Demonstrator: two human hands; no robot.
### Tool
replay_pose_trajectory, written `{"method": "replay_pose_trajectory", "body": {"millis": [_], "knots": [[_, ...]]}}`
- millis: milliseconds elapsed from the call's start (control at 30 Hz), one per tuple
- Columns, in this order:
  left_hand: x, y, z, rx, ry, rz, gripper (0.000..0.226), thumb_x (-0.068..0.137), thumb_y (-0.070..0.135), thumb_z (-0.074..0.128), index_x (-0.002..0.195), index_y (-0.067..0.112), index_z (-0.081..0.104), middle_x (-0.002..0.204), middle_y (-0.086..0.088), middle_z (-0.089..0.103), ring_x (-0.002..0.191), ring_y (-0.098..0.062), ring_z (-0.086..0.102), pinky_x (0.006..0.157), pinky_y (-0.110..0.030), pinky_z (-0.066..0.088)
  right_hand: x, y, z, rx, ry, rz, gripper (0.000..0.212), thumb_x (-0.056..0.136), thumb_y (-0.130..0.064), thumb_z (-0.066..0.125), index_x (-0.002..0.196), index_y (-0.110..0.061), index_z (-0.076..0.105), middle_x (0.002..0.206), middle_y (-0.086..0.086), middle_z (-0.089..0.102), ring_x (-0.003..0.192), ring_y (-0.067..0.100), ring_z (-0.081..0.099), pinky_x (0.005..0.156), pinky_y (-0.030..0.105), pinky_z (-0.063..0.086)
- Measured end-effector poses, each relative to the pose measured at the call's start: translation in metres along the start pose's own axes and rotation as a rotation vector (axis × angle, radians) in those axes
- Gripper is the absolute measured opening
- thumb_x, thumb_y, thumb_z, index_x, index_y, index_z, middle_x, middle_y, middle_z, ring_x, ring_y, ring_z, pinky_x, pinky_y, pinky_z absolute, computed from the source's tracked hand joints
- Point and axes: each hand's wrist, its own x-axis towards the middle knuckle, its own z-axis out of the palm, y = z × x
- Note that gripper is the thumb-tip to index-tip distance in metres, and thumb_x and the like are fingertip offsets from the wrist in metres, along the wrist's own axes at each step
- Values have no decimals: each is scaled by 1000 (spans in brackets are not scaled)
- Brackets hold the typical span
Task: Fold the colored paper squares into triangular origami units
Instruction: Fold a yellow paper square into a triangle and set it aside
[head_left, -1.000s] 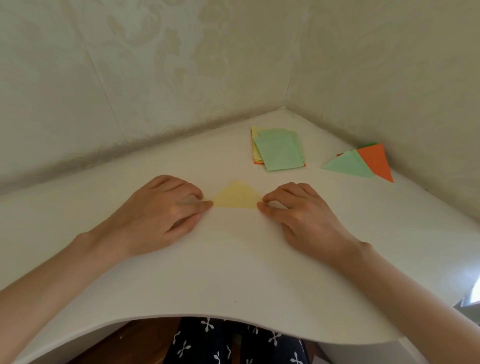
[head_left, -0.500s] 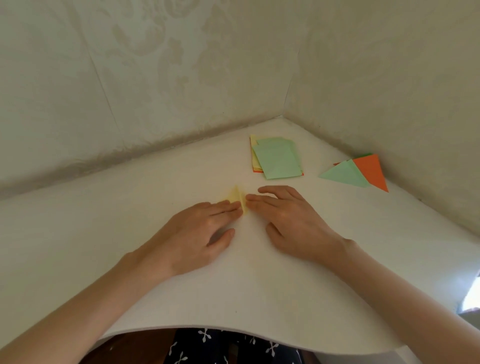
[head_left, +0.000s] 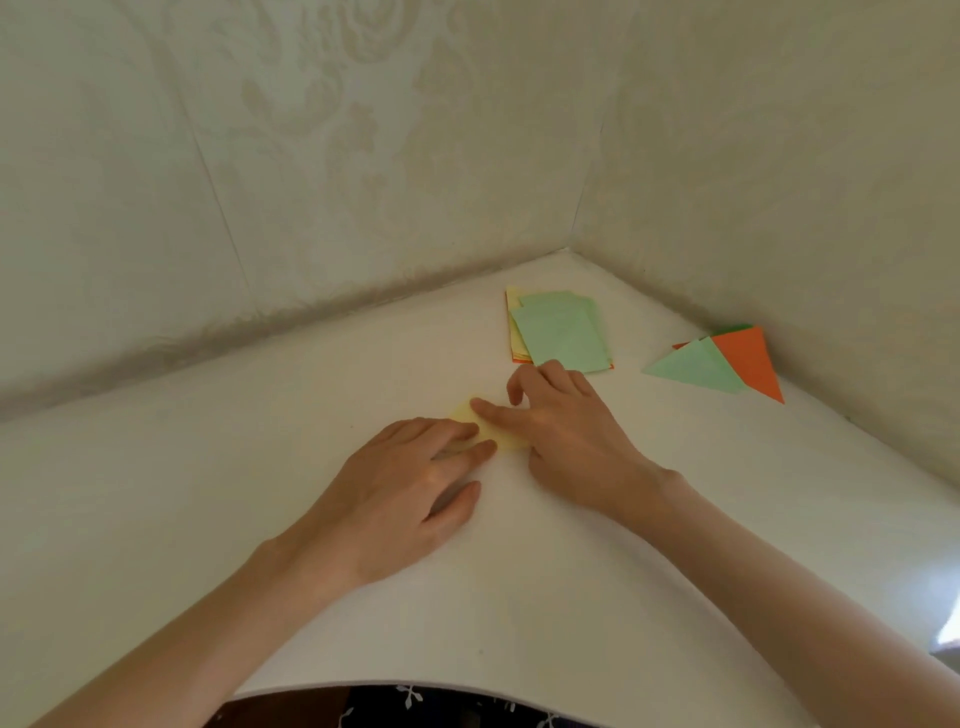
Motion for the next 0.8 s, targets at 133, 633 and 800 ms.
{"method": "replay_pose_trajectory", "body": {"millis": [133, 633, 800], "knots": [[-1, 2, 0, 9, 0, -19, 47, 91, 43, 33, 126, 26, 60, 124, 7, 59, 107, -15, 57, 90, -24, 42, 8, 0, -5, -50, -137, -17, 70, 75, -2, 36, 141, -24, 42, 111, 8, 48, 103, 29, 43, 82, 33, 31], [-3, 4, 2, -30, -19, -34, 50, 91, 43, 31, 128, 23, 59, 133, 2, 56, 117, -19, 55, 100, -28, 35, -39, 4, -9, -27, 38, 37, 61, 73, -18, 29, 124, -21, 61, 128, 8, 57, 114, 27, 38, 94, 37, 37], [-3, 4, -2, -93, -40, -47, 62, 88, 52, 17, 136, 29, 49, 143, 10, 44, 128, -15, 44, 102, -21, 27, -24, -2, 2, 38, -73, 122, 57, 81, -30, 26, 127, -29, 59, 131, 7, 54, 119, 28, 42, 101, 37, 32]]}}
